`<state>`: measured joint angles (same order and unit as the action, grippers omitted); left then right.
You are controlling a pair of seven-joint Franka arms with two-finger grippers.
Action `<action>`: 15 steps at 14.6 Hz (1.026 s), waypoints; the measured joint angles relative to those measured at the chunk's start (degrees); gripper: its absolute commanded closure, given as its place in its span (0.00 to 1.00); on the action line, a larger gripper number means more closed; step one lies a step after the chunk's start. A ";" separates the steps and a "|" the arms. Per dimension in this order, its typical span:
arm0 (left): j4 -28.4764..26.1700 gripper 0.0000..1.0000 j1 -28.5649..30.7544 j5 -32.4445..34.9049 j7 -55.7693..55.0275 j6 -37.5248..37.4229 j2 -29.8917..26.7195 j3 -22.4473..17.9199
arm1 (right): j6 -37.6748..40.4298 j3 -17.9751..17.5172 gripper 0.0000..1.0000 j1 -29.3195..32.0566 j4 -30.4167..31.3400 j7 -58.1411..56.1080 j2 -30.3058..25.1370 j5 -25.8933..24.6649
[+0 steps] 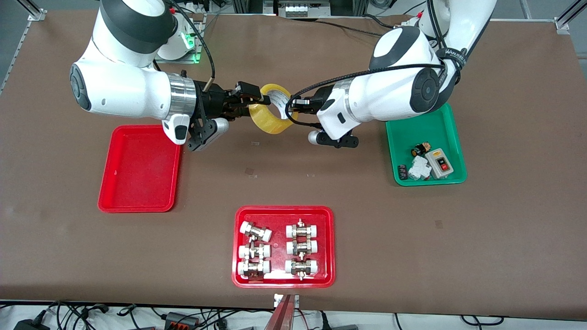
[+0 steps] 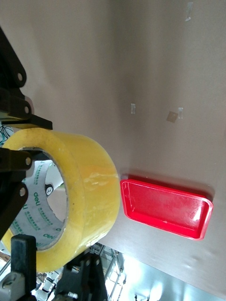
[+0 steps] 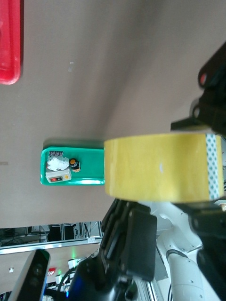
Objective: Left arm passes tape to right arm into tray
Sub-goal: 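Carry the tape to the empty red tray while the left gripper withdraws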
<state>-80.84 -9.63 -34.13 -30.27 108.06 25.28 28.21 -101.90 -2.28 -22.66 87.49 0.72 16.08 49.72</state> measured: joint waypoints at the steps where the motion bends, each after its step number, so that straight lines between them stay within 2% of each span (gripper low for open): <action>1: 0.00 1.00 0.06 -0.04 0.00 -0.04 0.00 0.00 | -0.02 0.00 0.75 0.00 0.00 0.00 0.03 0.08; 4: 0.02 1.00 0.08 -0.06 0.00 -0.08 0.00 0.01 | -0.03 0.00 0.76 -0.01 0.00 0.00 0.03 0.10; 5: 0.02 0.82 0.09 -0.06 0.00 -0.09 0.00 0.01 | -0.03 0.00 0.76 -0.01 0.00 0.00 0.03 0.10; 6: 0.03 0.01 0.09 -0.06 -0.01 -0.09 0.00 0.01 | -0.03 0.00 0.76 0.00 0.00 0.00 0.03 0.11; 8: 0.26 0.00 0.25 -0.08 0.03 -0.72 -0.02 0.05 | -0.03 0.00 0.76 -0.01 0.00 0.00 0.04 0.14; 11: 1.43 0.00 2.69 -0.08 0.12 -5.55 -0.84 -0.07 | -0.01 0.40 0.76 0.05 0.38 -0.12 0.55 -0.15; 13: 1.65 0.00 5.76 2.00 0.27 -11.39 -2.21 -0.22 | -0.02 0.78 0.76 0.14 0.63 -0.14 1.41 -0.36; 15: 1.70 0.00 10.44 6.91 1.22 -19.06 -3.68 -0.20 | -0.17 1.45 0.76 1.09 1.20 -0.13 2.78 -0.56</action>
<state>-79.14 0.81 -27.22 -29.05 89.00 21.61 28.02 -102.07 -0.84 -21.57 88.69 0.58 18.85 49.16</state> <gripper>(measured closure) 0.101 0.467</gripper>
